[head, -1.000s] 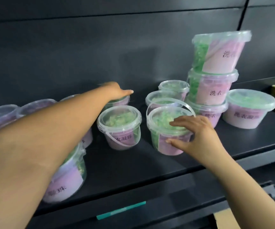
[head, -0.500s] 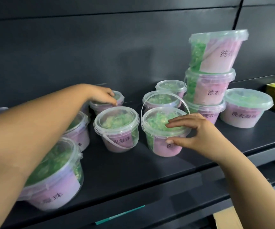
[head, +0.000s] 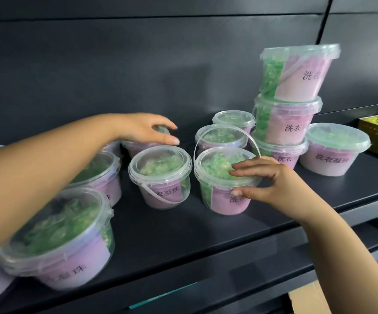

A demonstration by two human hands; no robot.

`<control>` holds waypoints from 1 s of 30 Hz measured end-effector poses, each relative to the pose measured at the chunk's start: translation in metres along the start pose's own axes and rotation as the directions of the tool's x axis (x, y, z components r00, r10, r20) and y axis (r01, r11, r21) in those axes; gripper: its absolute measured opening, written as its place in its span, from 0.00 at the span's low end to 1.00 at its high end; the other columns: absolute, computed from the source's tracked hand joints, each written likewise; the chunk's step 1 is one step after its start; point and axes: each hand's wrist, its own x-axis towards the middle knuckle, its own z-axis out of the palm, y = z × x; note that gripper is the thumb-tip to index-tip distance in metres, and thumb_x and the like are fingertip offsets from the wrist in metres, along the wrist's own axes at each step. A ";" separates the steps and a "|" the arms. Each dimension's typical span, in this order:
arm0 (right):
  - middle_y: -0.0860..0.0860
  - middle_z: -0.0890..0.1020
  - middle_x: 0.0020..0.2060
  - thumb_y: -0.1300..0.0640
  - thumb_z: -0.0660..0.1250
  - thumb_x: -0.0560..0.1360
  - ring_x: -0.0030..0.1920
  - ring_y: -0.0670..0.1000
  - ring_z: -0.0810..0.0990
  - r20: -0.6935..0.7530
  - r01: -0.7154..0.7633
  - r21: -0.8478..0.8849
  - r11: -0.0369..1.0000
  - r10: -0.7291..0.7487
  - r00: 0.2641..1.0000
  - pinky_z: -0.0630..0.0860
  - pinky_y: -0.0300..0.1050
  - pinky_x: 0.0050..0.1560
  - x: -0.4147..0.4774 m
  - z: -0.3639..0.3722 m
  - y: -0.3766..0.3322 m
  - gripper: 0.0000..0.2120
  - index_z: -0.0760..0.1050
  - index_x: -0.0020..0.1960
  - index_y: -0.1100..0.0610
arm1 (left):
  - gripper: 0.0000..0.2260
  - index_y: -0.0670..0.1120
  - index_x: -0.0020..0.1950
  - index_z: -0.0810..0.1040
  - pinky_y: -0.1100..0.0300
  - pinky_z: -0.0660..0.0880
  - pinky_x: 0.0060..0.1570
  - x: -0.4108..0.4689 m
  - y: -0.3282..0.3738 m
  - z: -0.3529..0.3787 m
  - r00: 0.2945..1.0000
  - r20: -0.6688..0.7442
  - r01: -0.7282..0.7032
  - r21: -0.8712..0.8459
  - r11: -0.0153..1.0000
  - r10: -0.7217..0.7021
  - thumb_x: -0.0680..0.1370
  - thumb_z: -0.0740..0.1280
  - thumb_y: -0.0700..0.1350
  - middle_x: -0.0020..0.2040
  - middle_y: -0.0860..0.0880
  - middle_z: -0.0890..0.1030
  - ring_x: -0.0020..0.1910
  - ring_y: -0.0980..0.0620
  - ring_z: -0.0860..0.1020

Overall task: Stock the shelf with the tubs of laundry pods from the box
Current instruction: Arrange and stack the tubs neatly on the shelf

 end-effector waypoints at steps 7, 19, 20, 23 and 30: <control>0.28 0.79 0.43 0.44 0.71 0.55 0.56 0.36 0.72 -0.007 -0.006 0.021 1.000 0.006 1.000 0.63 0.22 0.57 0.000 0.009 -0.005 0.17 0.78 0.44 0.40 | 0.35 0.59 0.74 0.55 0.64 0.49 0.69 -0.048 0.002 0.027 0.989 0.149 -0.010 0.225 0.974 -0.025 0.70 0.66 0.62 0.76 0.56 0.54 0.75 0.55 0.53; 0.26 0.78 0.48 0.25 0.66 0.52 0.56 0.35 0.73 0.045 0.051 0.018 0.999 -0.052 0.998 0.64 0.23 0.57 -0.011 0.022 -0.019 0.22 0.77 0.45 0.29 | 0.32 0.54 0.73 0.61 0.59 0.53 0.72 -0.054 -0.017 0.033 0.999 -0.003 0.038 0.140 0.989 -0.037 0.72 0.62 0.62 0.75 0.52 0.59 0.74 0.53 0.58; 0.27 0.78 0.48 0.25 0.66 0.52 0.56 0.34 0.73 0.057 0.058 0.026 0.998 -0.059 0.997 0.64 0.23 0.57 -0.013 0.024 -0.022 0.23 0.77 0.45 0.30 | 0.30 0.54 0.72 0.62 0.60 0.54 0.72 -0.061 -0.017 0.030 0.999 -0.001 0.038 0.121 0.992 -0.038 0.73 0.62 0.62 0.75 0.53 0.61 0.73 0.54 0.59; 0.29 0.79 0.50 0.25 0.67 0.54 0.56 0.35 0.73 0.094 0.106 0.051 0.993 -0.110 0.989 0.64 0.24 0.58 -0.021 0.032 -0.030 0.24 0.77 0.47 0.31 | 0.25 0.56 0.69 0.67 0.65 0.57 0.67 -0.096 -0.011 0.014 1.000 0.003 0.022 0.119 0.993 -0.022 0.73 0.59 0.62 0.72 0.56 0.66 0.70 0.56 0.63; 0.28 0.76 0.55 0.28 0.67 0.57 0.60 0.36 0.72 0.142 0.193 0.129 0.973 -0.211 0.967 0.65 0.27 0.61 -0.024 0.063 -0.049 0.21 0.77 0.48 0.30 | 0.47 0.60 0.58 0.73 0.59 0.69 0.62 -0.186 -0.026 0.024 0.983 -0.179 0.098 0.318 0.943 -0.042 0.52 0.38 0.82 0.60 0.60 0.77 0.59 0.57 0.74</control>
